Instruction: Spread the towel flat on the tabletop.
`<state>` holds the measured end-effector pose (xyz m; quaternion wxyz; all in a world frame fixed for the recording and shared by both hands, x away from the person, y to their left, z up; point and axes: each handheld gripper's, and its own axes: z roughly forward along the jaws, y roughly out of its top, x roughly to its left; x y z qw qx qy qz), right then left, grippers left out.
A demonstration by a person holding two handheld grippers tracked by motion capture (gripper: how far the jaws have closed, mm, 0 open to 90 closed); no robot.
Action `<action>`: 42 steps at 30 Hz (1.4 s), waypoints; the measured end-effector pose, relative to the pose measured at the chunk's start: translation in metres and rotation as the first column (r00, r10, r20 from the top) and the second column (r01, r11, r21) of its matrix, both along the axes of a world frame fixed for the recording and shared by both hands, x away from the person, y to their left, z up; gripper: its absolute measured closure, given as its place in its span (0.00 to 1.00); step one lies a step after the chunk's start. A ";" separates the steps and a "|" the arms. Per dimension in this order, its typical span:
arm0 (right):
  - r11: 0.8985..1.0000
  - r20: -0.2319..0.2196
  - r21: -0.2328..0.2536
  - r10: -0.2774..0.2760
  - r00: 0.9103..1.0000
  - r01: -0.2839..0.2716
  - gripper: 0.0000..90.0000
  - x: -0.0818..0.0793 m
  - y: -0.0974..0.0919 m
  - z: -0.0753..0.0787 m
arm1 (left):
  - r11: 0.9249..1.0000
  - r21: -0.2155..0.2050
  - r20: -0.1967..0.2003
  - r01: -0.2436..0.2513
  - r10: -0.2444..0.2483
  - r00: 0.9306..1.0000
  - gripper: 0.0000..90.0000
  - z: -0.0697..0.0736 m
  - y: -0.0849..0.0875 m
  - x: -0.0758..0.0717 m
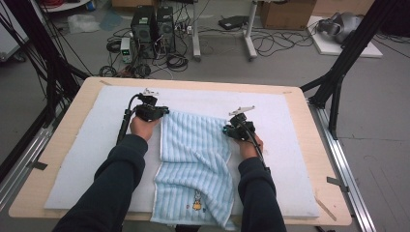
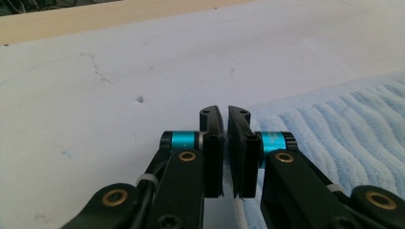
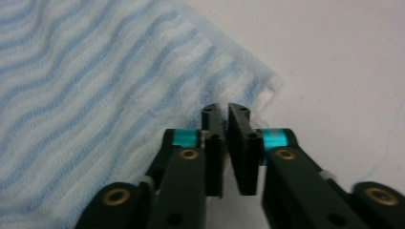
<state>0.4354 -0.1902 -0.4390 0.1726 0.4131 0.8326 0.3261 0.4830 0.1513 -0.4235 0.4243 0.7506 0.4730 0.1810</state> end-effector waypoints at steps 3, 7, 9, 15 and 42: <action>0.998 0.014 -0.055 -0.033 0.999 0.033 0.97 0.012 0.004 0.004 | 1.000 -0.017 0.041 0.000 0.001 0.999 0.94 0.001 -0.003 0.007; 0.985 0.079 -0.068 -0.155 0.985 0.160 0.97 0.028 0.000 0.009 | 0.999 -0.035 0.038 0.011 -0.010 0.999 0.81 -0.001 -0.007 0.006; 0.971 0.133 -0.109 -0.198 0.971 0.213 0.96 0.032 0.000 0.010 | 0.999 -0.049 0.005 0.001 0.000 1.000 0.60 -0.003 -0.007 0.005; 0.967 0.151 -0.012 -0.251 0.956 0.256 0.77 0.023 -0.005 0.018 | 0.999 -0.052 -0.009 -0.007 0.006 1.000 0.49 -0.005 0.000 -0.013; 0.986 0.000 0.068 -0.150 0.989 0.150 0.95 -0.011 -0.011 -0.004 | 0.998 0.069 -0.015 -0.013 0.014 1.000 0.98 -0.026 -0.007 -0.025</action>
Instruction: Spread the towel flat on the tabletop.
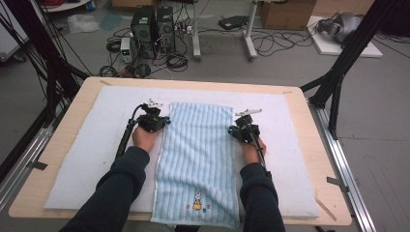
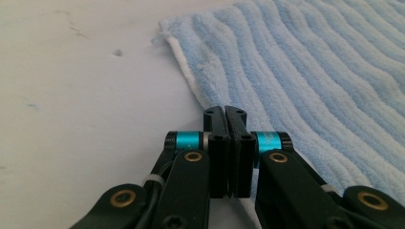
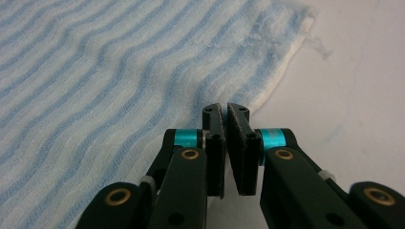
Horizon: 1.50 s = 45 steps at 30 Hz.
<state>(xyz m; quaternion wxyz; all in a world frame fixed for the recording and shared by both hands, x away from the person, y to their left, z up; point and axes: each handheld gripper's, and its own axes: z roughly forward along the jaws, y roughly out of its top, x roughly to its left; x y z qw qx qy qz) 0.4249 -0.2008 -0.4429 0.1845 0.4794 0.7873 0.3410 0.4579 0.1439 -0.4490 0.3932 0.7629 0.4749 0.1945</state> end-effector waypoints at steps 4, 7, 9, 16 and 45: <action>0.999 0.022 -0.025 -0.045 0.999 0.046 0.96 0.010 0.008 0.000 | 1.000 -0.001 0.018 -0.022 0.022 1.000 0.86 0.000 0.000 0.001; 0.990 0.055 -0.060 -0.122 0.991 0.126 0.96 0.018 0.005 0.001 | 0.999 -0.035 0.004 -0.029 0.029 1.000 0.64 0.005 0.003 -0.002; 0.990 0.054 -0.037 -0.131 0.990 0.133 0.93 0.019 0.001 0.000 | 0.998 -0.058 0.011 -0.022 0.023 1.000 0.61 0.009 0.005 -0.005; 0.996 0.070 0.032 -0.088 0.994 0.086 0.75 0.004 -0.011 0.015 | 0.995 -0.072 -0.057 0.068 -0.072 0.996 0.60 0.007 -0.001 -0.018; 1.000 0.114 -0.013 0.011 0.993 -0.009 0.78 -0.047 -0.006 0.022 | 0.987 -0.145 0.026 0.070 -0.067 0.997 0.55 0.002 0.023 -0.056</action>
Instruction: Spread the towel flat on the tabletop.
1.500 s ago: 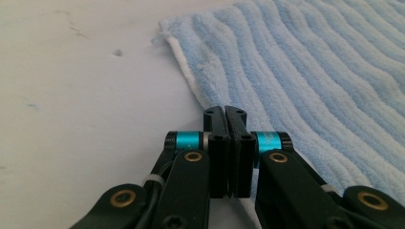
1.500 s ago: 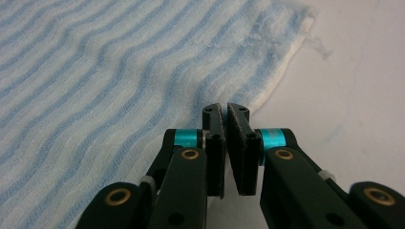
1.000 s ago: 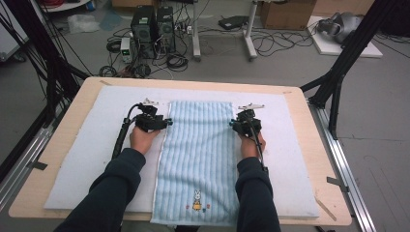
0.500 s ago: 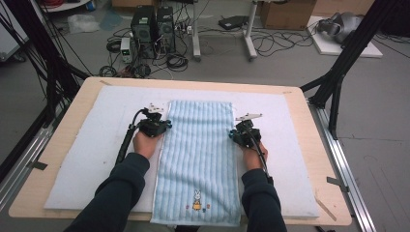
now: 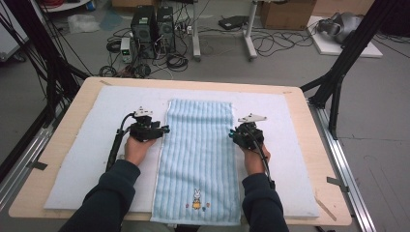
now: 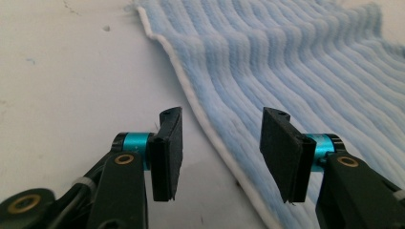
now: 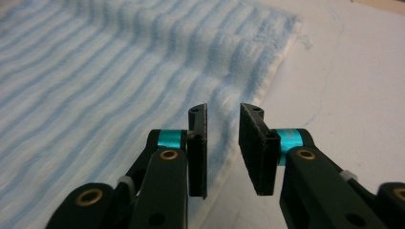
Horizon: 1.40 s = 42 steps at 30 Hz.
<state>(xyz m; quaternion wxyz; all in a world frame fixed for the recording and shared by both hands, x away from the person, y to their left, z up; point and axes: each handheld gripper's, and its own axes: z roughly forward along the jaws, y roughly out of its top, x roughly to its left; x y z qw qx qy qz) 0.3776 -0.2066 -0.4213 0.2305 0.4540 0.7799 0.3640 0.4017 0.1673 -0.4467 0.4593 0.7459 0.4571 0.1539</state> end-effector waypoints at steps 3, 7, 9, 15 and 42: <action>0.999 0.018 0.027 0.038 0.999 -0.039 0.77 -0.017 -0.003 0.003 | 0.999 -0.003 0.010 0.035 -0.035 0.999 0.54 0.001 0.005 -0.016; 0.996 0.015 0.044 0.078 0.997 -0.079 0.75 -0.045 -0.009 0.002 | 0.997 -0.015 0.028 0.080 -0.080 0.996 0.54 0.002 0.007 -0.043; 0.994 0.010 0.054 0.094 0.996 -0.095 0.73 -0.060 -0.012 0.000 | 0.995 -0.019 0.034 0.097 -0.096 0.995 0.55 0.001 0.007 -0.057; 0.992 -0.005 0.031 0.123 0.992 -0.123 0.67 -0.098 -0.015 -0.012 | 0.992 -0.011 0.034 0.128 -0.128 0.991 0.52 -0.001 0.006 -0.089; 0.974 -0.150 0.005 0.223 0.963 -0.225 0.98 -0.120 0.003 -0.018 | 0.952 0.106 -0.037 0.287 -0.284 0.958 0.98 -0.002 -0.005 -0.145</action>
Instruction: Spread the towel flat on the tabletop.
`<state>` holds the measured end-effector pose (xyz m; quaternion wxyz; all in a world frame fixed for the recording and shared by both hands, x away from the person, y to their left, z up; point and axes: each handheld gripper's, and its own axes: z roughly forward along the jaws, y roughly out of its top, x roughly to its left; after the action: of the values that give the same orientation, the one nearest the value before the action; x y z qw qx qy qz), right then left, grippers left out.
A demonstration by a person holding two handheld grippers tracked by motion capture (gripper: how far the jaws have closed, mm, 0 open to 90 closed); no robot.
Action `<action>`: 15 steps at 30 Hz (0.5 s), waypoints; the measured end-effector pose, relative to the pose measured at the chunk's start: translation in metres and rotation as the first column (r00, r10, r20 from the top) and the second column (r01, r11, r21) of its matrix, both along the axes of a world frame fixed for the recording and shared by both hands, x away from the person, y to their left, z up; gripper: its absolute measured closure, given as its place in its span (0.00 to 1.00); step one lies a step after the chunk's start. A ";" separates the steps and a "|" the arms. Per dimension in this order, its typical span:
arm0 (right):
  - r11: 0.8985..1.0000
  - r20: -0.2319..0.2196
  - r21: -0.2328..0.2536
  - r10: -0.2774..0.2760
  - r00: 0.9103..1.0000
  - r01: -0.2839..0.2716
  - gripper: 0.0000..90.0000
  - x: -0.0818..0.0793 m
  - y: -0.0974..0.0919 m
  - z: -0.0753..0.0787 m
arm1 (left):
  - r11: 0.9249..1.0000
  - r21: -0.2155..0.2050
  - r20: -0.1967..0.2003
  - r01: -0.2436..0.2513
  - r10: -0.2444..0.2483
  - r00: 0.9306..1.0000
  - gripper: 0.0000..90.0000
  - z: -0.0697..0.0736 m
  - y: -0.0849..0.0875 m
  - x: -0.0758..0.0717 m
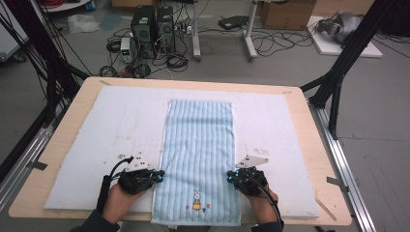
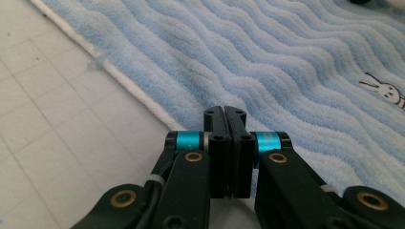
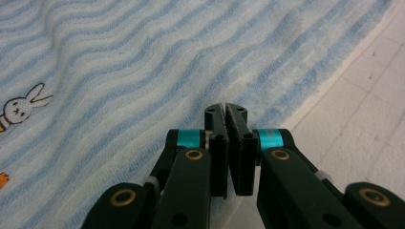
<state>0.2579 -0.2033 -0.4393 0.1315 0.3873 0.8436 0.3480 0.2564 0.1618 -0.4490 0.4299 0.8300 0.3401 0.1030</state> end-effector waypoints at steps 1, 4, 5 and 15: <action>1.000 -0.010 0.004 0.004 1.000 -0.004 0.98 -0.001 -0.001 0.000 | 1.000 -0.001 -0.003 0.004 -0.004 1.000 0.98 0.000 0.001 -0.002; 0.999 -0.040 0.005 0.037 0.999 -0.037 0.97 -0.007 -0.003 0.002 | 1.000 0.000 -0.013 0.025 -0.025 1.000 0.98 0.001 0.003 -0.008; 0.999 -0.040 -0.001 0.050 0.998 -0.050 0.97 -0.009 -0.004 0.003 | 1.000 -0.003 -0.014 0.028 -0.028 1.000 0.98 0.001 0.003 -0.009; 0.997 -0.053 0.043 0.062 0.997 -0.060 0.80 -0.018 -0.006 0.011 | 0.999 -0.053 -0.035 0.011 -0.013 0.999 0.74 0.004 0.009 -0.014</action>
<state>0.2400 -0.2097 -0.4278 0.0898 0.3733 0.8510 0.3584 0.2421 0.1704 -0.4453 0.4463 0.8220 0.3453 0.0765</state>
